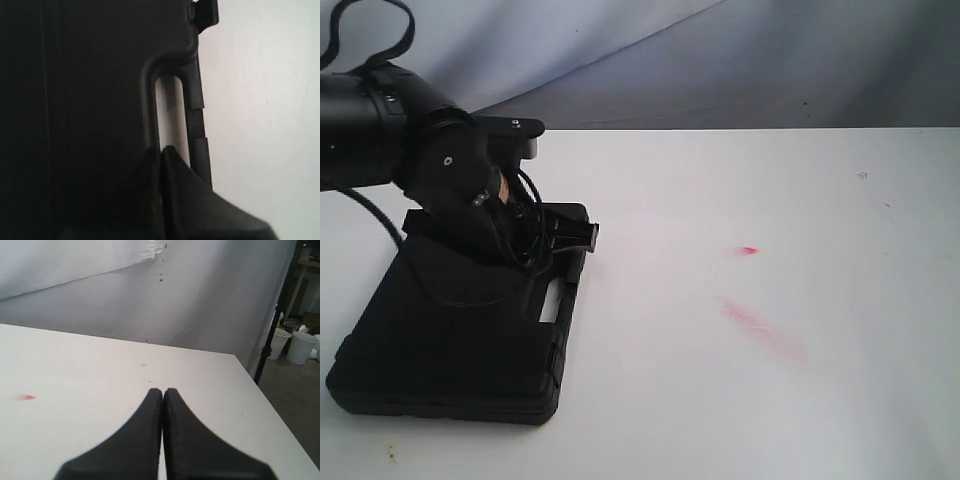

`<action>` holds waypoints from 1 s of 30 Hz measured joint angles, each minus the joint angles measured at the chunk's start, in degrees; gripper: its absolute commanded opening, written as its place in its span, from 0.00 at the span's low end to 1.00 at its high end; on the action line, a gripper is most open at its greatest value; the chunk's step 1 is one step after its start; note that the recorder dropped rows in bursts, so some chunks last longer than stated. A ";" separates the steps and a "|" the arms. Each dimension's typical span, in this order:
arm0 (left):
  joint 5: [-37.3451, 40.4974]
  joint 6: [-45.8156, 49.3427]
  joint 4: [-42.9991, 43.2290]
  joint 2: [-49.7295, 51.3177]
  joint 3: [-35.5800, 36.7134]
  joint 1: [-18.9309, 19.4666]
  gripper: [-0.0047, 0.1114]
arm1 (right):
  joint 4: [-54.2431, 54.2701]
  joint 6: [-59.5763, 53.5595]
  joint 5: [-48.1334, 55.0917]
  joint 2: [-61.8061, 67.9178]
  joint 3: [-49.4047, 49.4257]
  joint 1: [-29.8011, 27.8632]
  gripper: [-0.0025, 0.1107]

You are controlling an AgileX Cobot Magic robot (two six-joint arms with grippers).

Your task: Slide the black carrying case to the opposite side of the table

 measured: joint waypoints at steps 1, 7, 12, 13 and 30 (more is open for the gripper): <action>0.69 0.20 -0.35 0.83 -0.60 0.00 0.04 | 0.00 0.00 0.00 0.00 0.00 0.00 0.02; 2.21 6.33 -8.41 3.51 -4.15 0.00 0.05 | 0.00 0.00 0.00 0.00 0.00 0.00 0.02; 2.29 10.08 -12.58 5.04 -5.58 -0.09 0.05 | 0.00 0.00 0.00 0.00 0.00 0.00 0.02; 2.29 10.23 -12.58 5.33 -5.58 -0.09 0.05 | 0.00 0.00 0.00 0.00 0.00 0.00 0.02; -1.81 10.57 -11.67 7.07 -5.58 -0.09 0.49 | 0.00 0.00 0.00 0.00 0.00 0.00 0.02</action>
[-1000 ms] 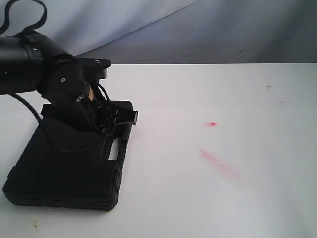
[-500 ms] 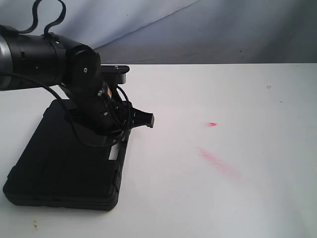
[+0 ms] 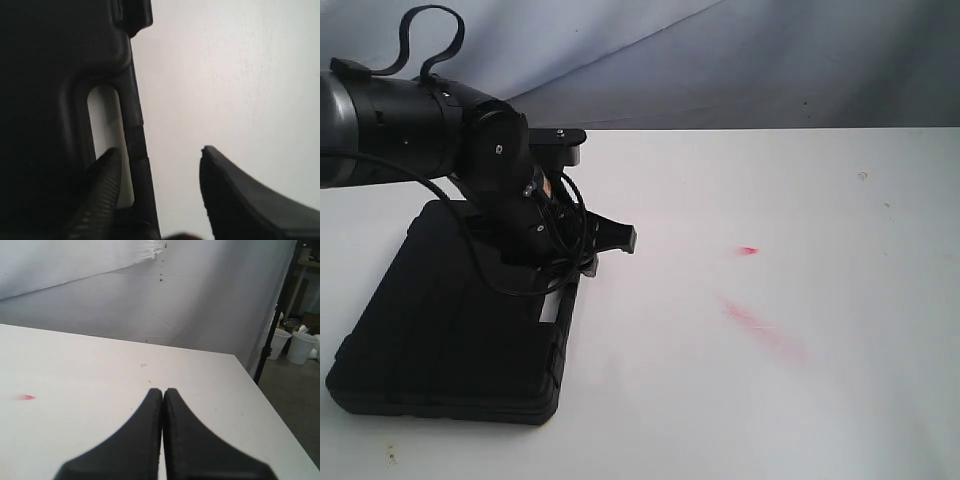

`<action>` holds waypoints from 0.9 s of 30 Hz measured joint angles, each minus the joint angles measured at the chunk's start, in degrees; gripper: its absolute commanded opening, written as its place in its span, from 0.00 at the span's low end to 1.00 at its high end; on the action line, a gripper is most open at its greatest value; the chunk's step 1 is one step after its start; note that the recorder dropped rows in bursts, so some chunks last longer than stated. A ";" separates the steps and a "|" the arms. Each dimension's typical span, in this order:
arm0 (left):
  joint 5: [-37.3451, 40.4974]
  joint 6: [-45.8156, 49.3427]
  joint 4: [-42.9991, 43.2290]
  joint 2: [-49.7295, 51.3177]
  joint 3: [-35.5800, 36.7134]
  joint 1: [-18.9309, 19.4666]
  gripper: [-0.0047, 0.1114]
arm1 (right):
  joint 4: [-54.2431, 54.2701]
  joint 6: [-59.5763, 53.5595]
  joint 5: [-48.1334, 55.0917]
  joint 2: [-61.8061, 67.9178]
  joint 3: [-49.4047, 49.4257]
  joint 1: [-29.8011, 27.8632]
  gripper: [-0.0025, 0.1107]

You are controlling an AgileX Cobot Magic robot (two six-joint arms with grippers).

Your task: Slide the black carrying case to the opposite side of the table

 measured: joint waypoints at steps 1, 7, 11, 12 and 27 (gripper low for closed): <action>-0.15 0.00 0.29 0.08 0.00 0.00 0.49 | 0.00 0.00 0.00 0.00 0.00 0.00 0.02; -0.24 -2.91 2.51 2.39 -0.23 0.00 0.49 | 0.00 0.00 0.00 0.00 0.00 0.00 0.02; 0.03 -4.55 2.91 5.71 -0.23 0.00 0.48 | 0.00 0.00 0.00 0.00 0.00 0.00 0.02; 0.03 -5.05 2.91 5.97 -0.23 0.00 0.46 | 0.00 0.00 0.00 0.00 0.00 0.00 0.02; 8.95 -11.18 7.46 12.33 -8.21 -1.15 0.40 | 0.00 0.00 0.00 0.00 0.00 0.00 0.02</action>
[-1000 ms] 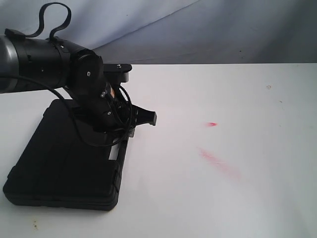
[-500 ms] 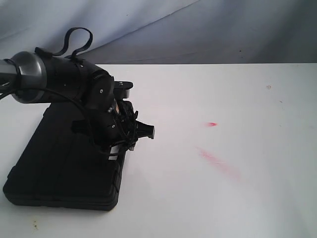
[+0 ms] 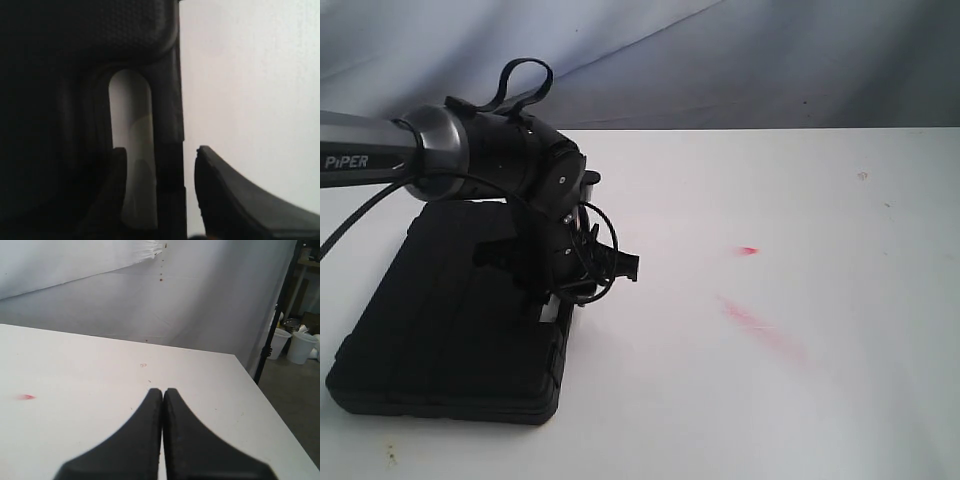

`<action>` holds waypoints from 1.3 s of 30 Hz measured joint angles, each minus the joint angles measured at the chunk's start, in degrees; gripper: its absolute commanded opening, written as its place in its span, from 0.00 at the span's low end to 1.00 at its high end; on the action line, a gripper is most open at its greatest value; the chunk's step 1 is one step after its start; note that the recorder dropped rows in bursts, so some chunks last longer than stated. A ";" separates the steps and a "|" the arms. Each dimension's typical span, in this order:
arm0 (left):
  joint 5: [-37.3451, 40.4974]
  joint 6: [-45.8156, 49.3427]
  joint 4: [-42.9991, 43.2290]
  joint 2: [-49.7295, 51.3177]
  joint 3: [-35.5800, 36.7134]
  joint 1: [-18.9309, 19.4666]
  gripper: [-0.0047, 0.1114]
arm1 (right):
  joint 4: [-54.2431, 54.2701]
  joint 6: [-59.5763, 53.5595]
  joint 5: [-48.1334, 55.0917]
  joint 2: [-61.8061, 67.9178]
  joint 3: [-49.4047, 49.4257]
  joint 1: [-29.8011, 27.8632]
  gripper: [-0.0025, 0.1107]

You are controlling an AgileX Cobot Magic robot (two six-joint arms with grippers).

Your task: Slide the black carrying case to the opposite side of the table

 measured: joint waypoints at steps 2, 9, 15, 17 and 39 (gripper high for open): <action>0.06 -0.12 0.00 0.46 -0.11 0.00 0.40 | 0.00 0.00 0.00 0.00 0.00 0.00 0.02; -1.41 -0.35 -1.97 0.90 -0.22 0.00 0.40 | 0.00 0.00 0.00 0.00 0.00 0.00 0.02; -2.19 -2.24 -3.80 0.98 -0.22 0.00 0.40 | 0.00 0.00 0.00 0.00 0.00 0.00 0.02; -2.28 -3.00 -3.90 0.98 -0.22 0.00 0.40 | 0.00 0.00 0.00 0.00 0.00 0.00 0.02; -1.82 -4.53 -1.07 0.98 -0.22 0.00 0.04 | 0.00 0.00 0.00 0.00 0.00 0.00 0.02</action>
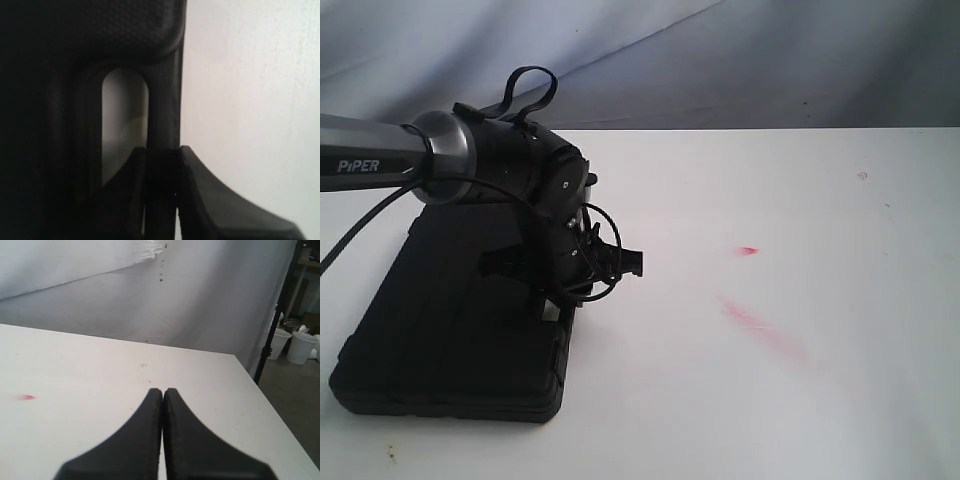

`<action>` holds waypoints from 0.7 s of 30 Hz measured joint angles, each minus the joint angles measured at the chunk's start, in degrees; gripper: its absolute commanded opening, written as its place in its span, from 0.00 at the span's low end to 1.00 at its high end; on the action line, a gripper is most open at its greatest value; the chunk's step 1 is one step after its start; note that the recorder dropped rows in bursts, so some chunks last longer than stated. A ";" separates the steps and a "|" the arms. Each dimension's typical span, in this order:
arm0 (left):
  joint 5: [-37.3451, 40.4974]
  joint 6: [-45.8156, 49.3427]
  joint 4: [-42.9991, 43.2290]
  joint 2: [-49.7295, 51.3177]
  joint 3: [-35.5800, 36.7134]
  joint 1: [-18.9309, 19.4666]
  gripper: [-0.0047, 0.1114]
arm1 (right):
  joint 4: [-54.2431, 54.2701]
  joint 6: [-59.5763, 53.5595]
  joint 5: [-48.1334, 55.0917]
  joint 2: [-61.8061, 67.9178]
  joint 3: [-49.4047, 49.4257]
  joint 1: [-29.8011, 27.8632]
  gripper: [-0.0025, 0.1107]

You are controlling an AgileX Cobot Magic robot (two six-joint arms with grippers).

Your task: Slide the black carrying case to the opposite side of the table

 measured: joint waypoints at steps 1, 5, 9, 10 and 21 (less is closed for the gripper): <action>0.00 0.00 0.00 0.00 0.00 0.00 0.04 | 0.00 0.00 0.00 0.00 0.00 0.00 0.02; 0.00 -0.39 0.00 0.00 0.00 0.00 0.04 | 0.00 0.00 0.00 0.00 0.00 0.00 0.02; -0.26 -1.89 0.24 0.00 0.00 0.00 0.04 | 0.00 0.00 0.00 0.00 0.00 0.00 0.02; -0.38 -2.12 0.38 0.04 0.00 0.00 0.04 | 0.00 0.00 0.00 0.00 0.00 0.00 0.02; 0.75 -3.46 -0.17 1.10 -3.18 -1.04 0.04 | 0.00 0.00 0.00 0.00 0.00 0.00 0.02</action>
